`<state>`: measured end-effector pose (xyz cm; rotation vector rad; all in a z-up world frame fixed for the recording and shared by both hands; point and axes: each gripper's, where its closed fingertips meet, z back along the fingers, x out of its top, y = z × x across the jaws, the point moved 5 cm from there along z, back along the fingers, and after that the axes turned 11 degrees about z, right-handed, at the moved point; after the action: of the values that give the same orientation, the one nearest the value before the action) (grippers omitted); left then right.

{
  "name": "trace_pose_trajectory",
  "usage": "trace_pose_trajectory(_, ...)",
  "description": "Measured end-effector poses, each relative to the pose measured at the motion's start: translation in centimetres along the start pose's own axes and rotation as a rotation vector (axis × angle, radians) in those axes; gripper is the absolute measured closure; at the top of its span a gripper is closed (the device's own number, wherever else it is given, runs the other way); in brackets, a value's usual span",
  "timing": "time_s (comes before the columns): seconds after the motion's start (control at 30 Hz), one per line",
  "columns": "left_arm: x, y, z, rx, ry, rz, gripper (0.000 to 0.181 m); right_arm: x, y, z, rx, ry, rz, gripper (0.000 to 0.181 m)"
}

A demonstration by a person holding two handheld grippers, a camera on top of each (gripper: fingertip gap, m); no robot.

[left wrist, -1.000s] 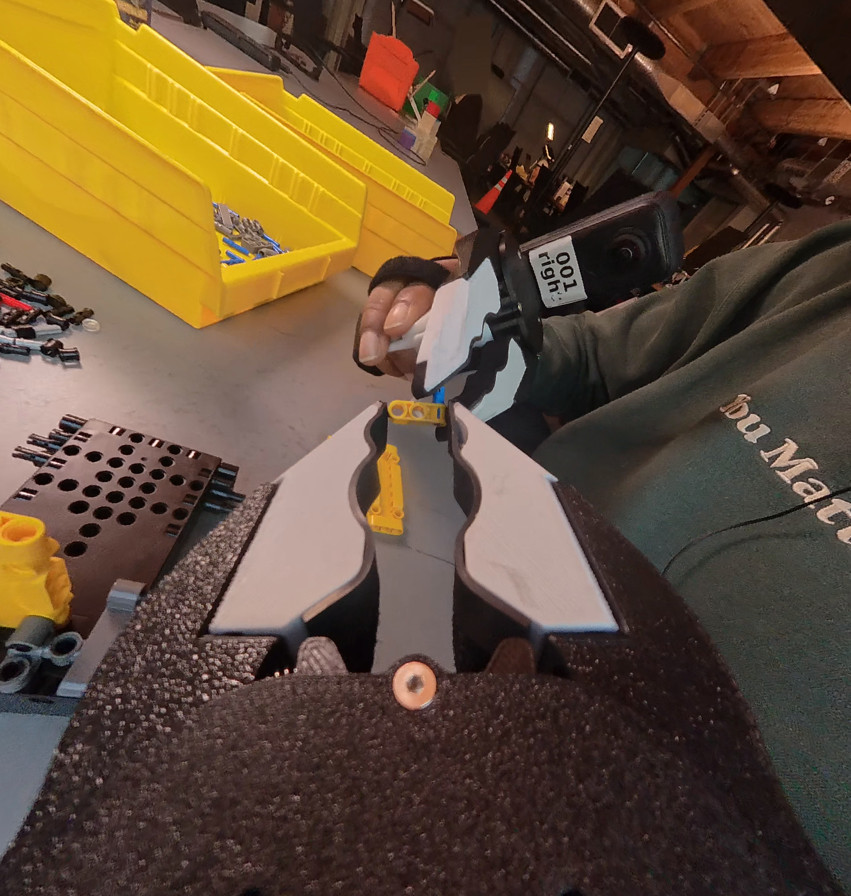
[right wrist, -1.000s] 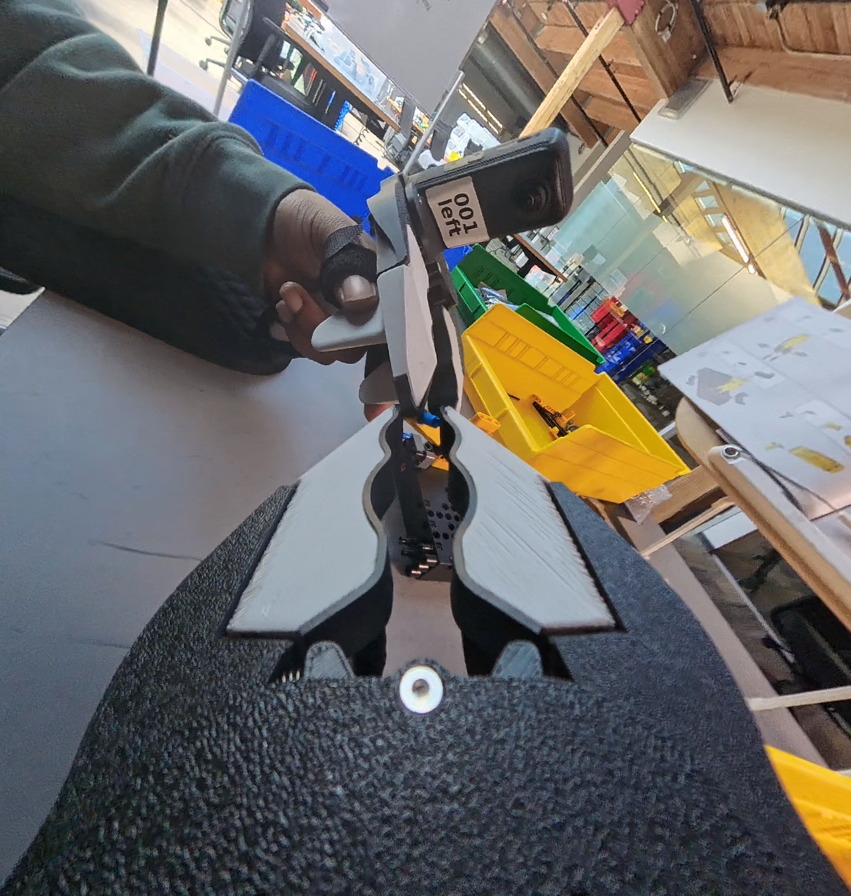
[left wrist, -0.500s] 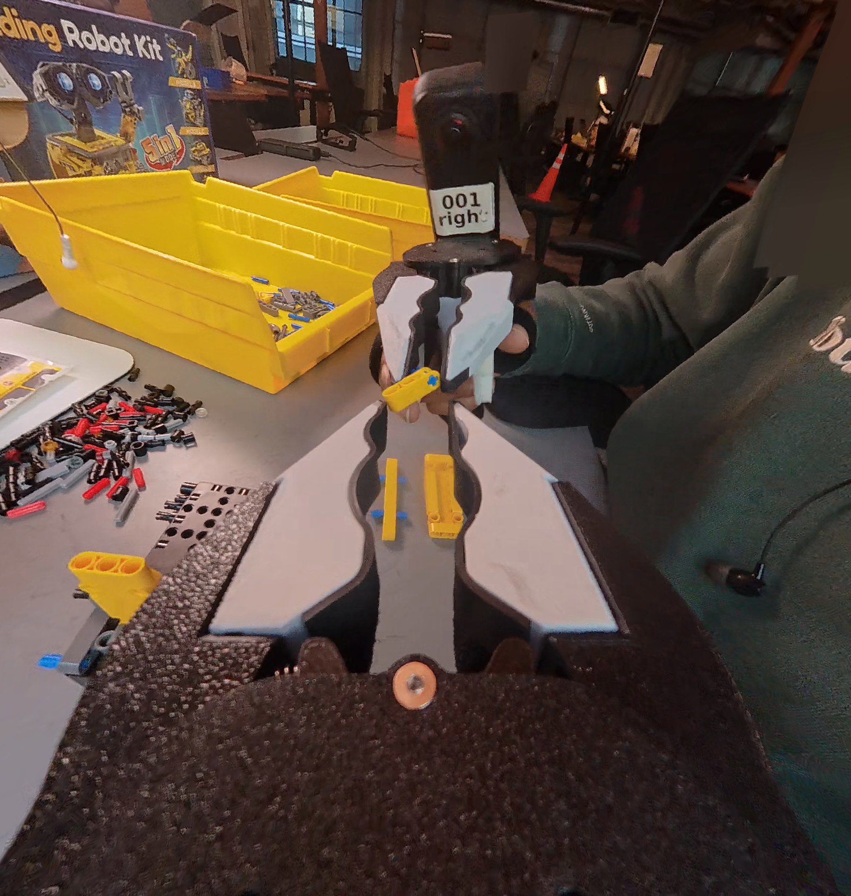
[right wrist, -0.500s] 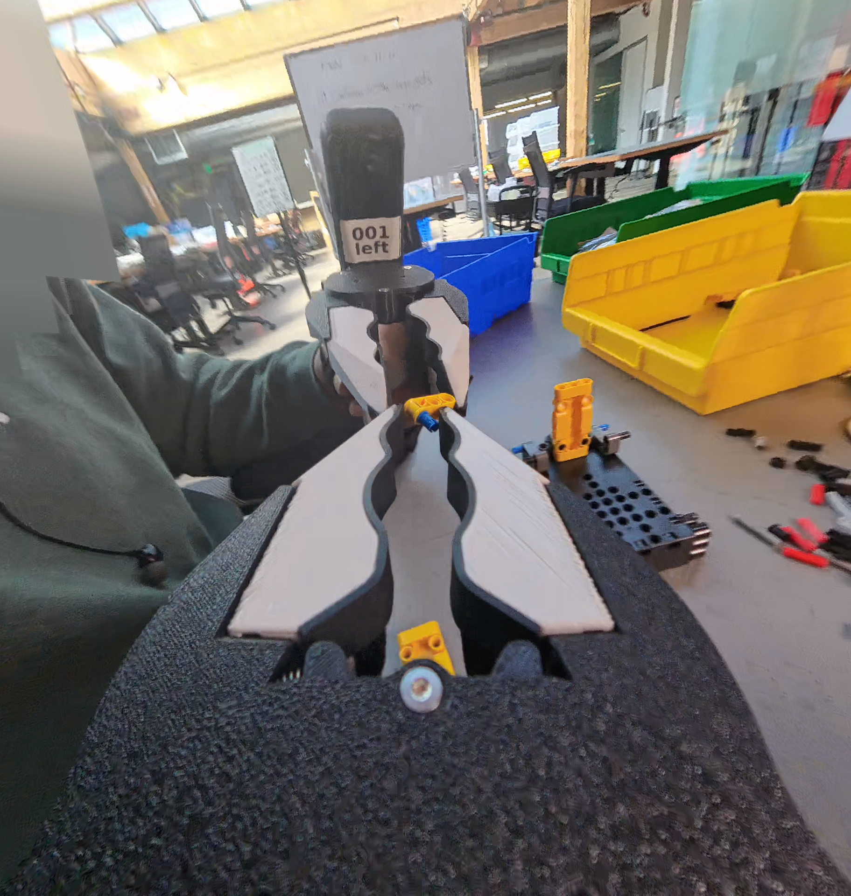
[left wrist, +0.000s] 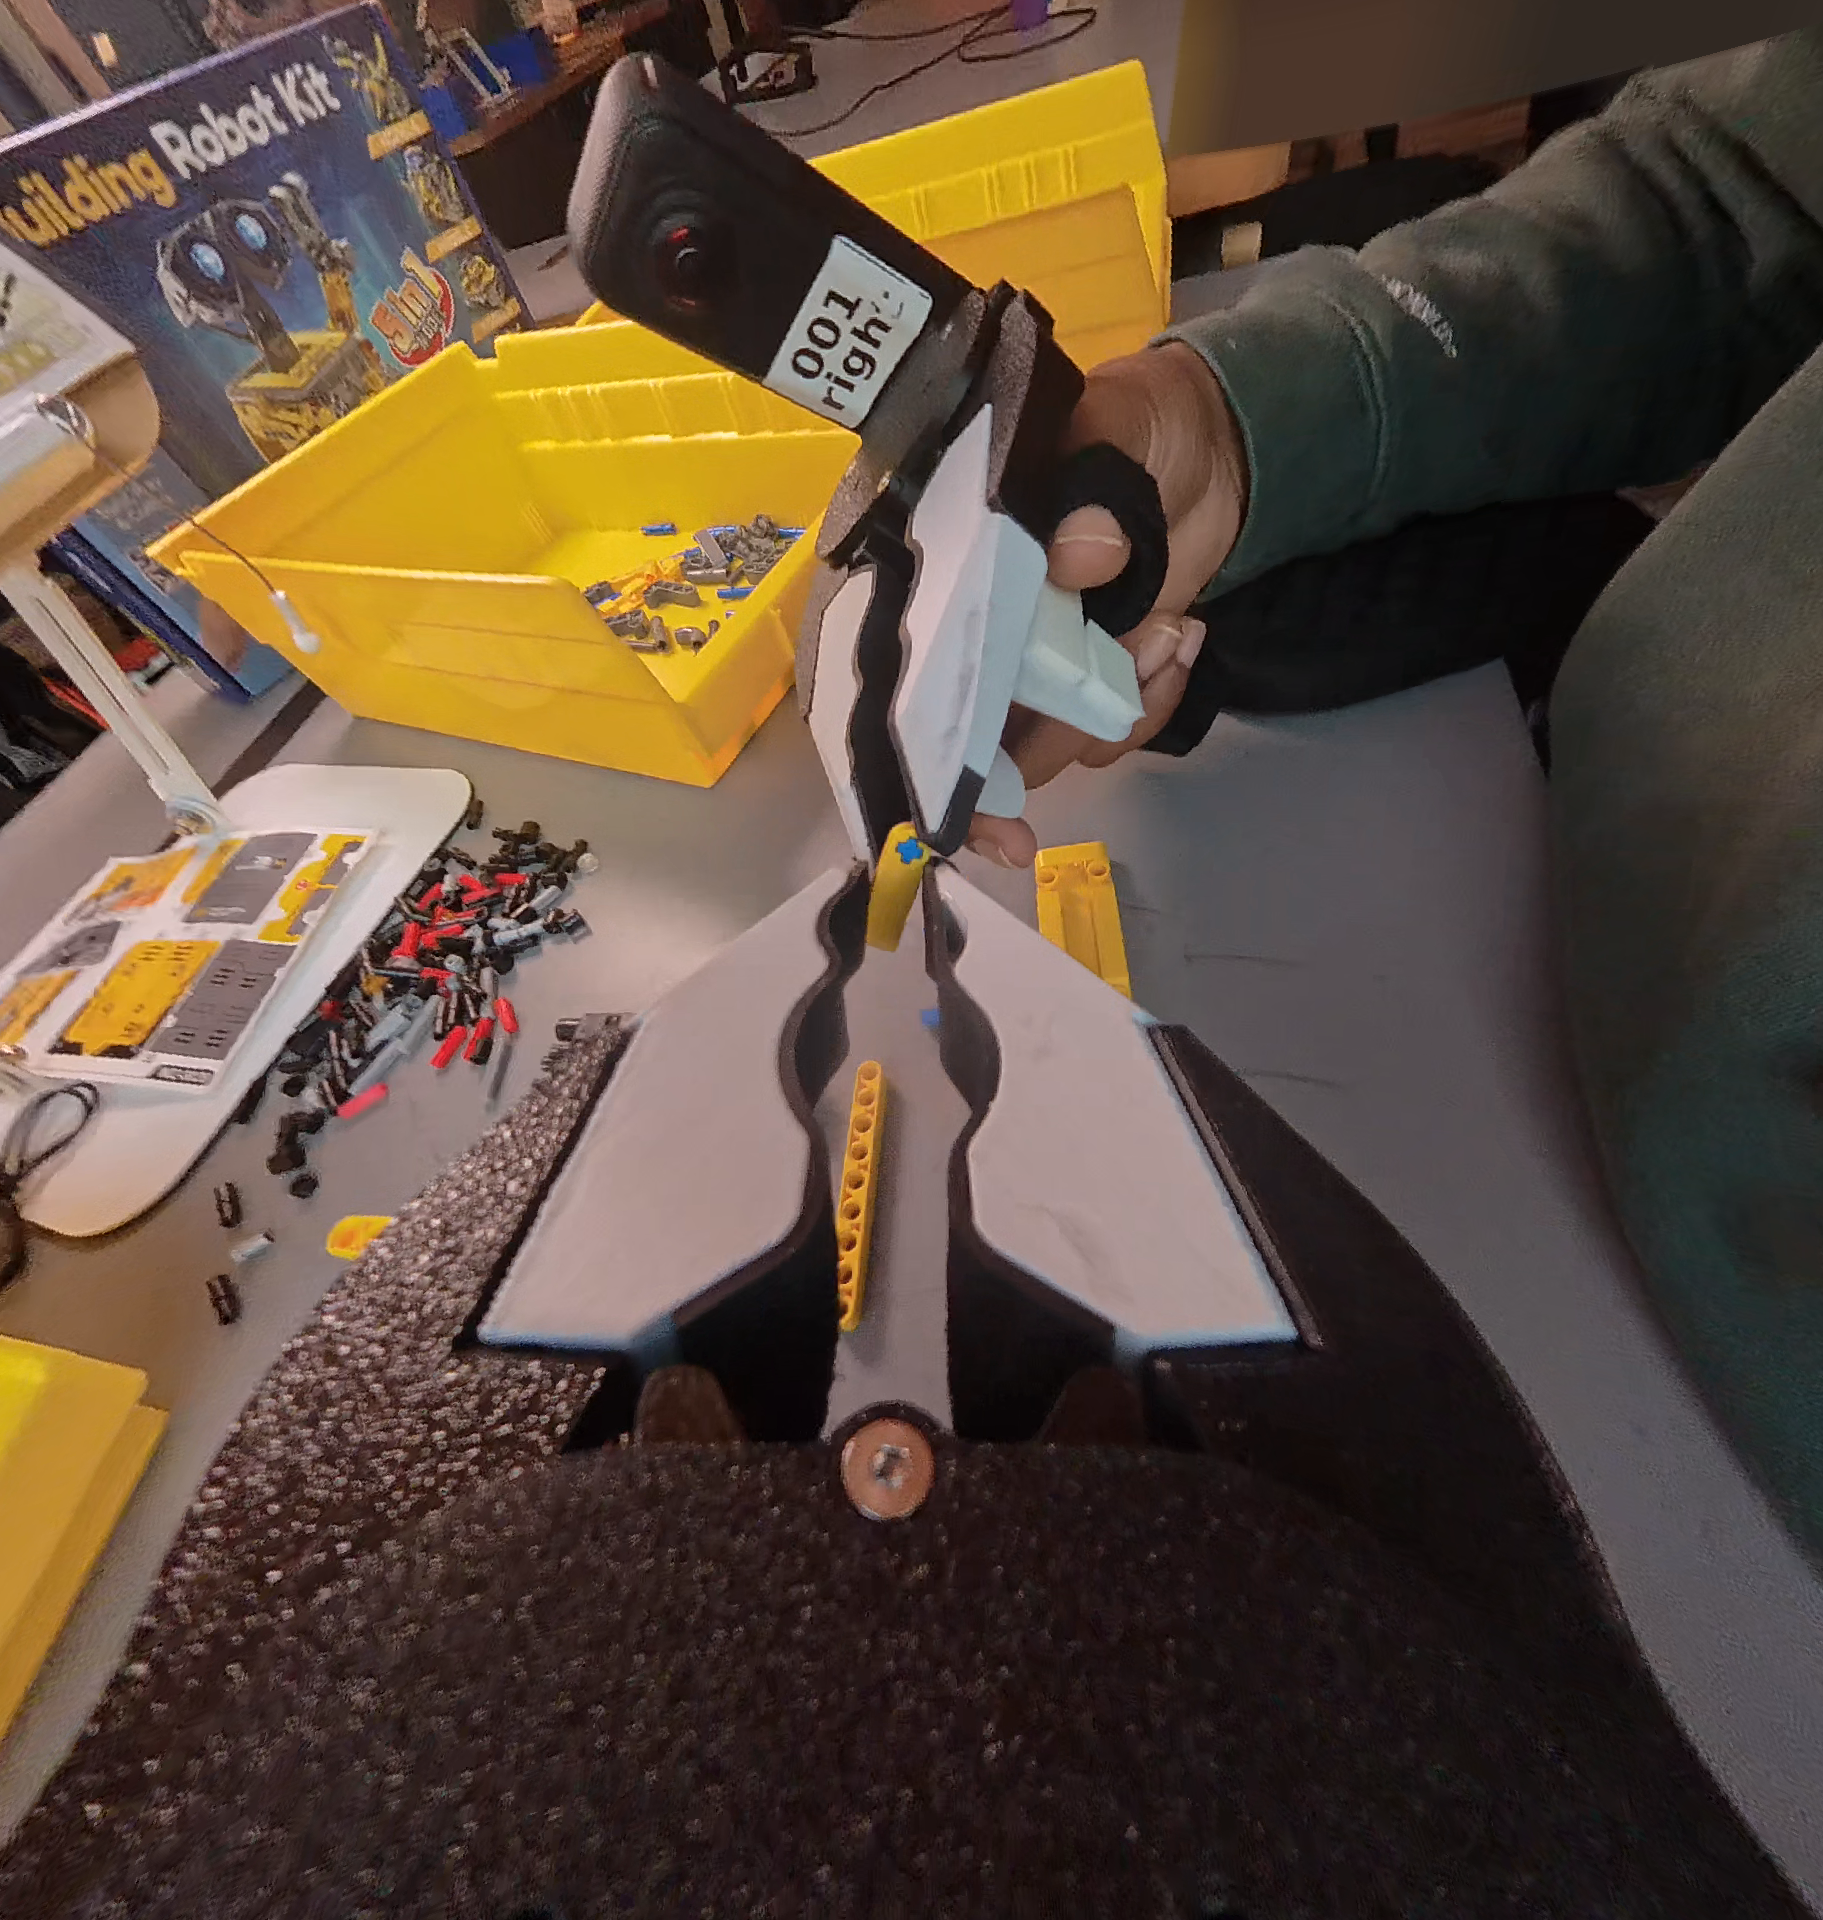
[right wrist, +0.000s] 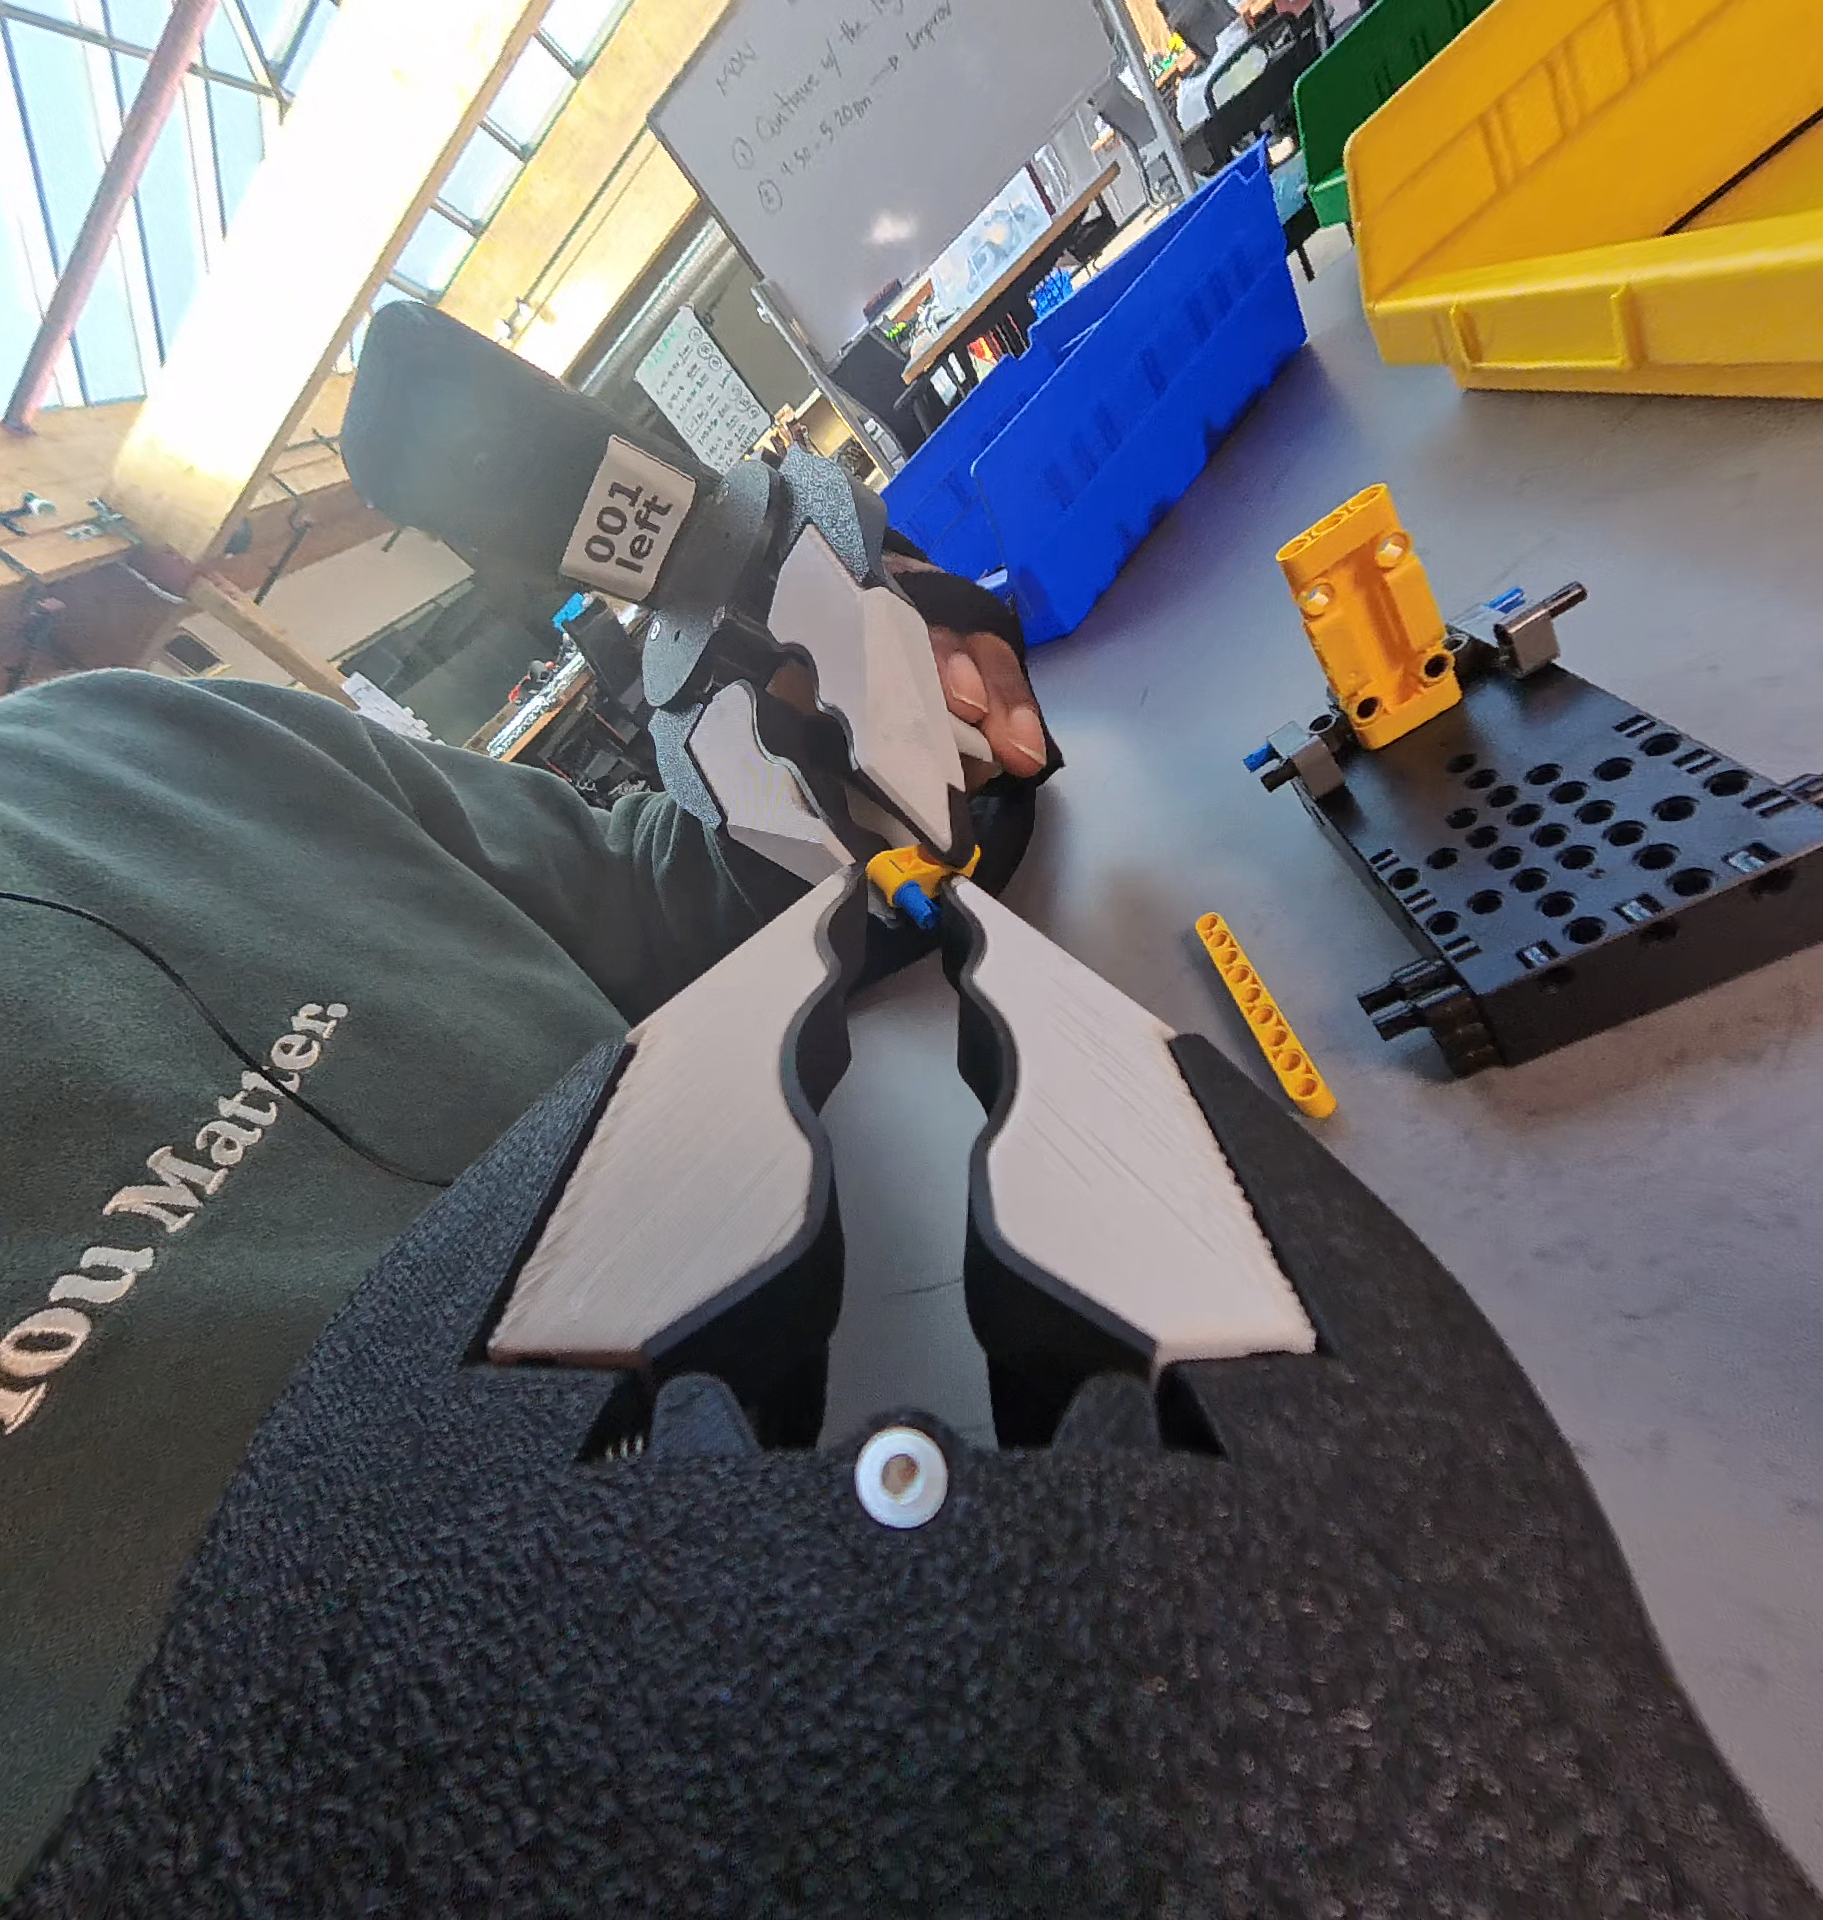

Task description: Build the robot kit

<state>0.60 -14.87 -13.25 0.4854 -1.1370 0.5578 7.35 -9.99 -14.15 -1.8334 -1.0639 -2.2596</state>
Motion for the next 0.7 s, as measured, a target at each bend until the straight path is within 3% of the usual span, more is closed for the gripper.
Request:
trace_pose_trajectory(0.07,0.3,0.3,0.0,-0.028,-0.022,0.156,0.173,0.4,-0.1,0.2,-0.014,-0.007,0.062,0.170)
trace_pose_trajectory(0.13,0.3,0.8,0.0,-0.076,-0.032,0.398,0.173,0.8,0.1,0.9,-0.060,0.050,0.273,0.165)
trace_pose_trajectory(0.3,-1.6,0.4,0.0,-0.292,-0.035,1.123,0.173,-1.5,0.5,3.4,-0.133,0.395,0.725,0.156)
trace_pose_trajectory(0.37,-2.3,-0.7,-0.4,-0.364,-0.041,1.319,0.173,-2.2,0.4,2.8,-0.155,0.422,0.783,0.152)
trace_pose_trajectory(0.57,-3.1,-1.9,-1.7,-0.408,-0.168,1.587,0.173,-2.3,2.2,0.1,-0.169,0.363,0.963,0.143)
trace_pose_trajectory(0.7,-2.7,-1.7,-2.0,-0.421,-0.290,1.648,0.174,-1.7,2.0,0.1,-0.246,0.335,1.009,0.159)
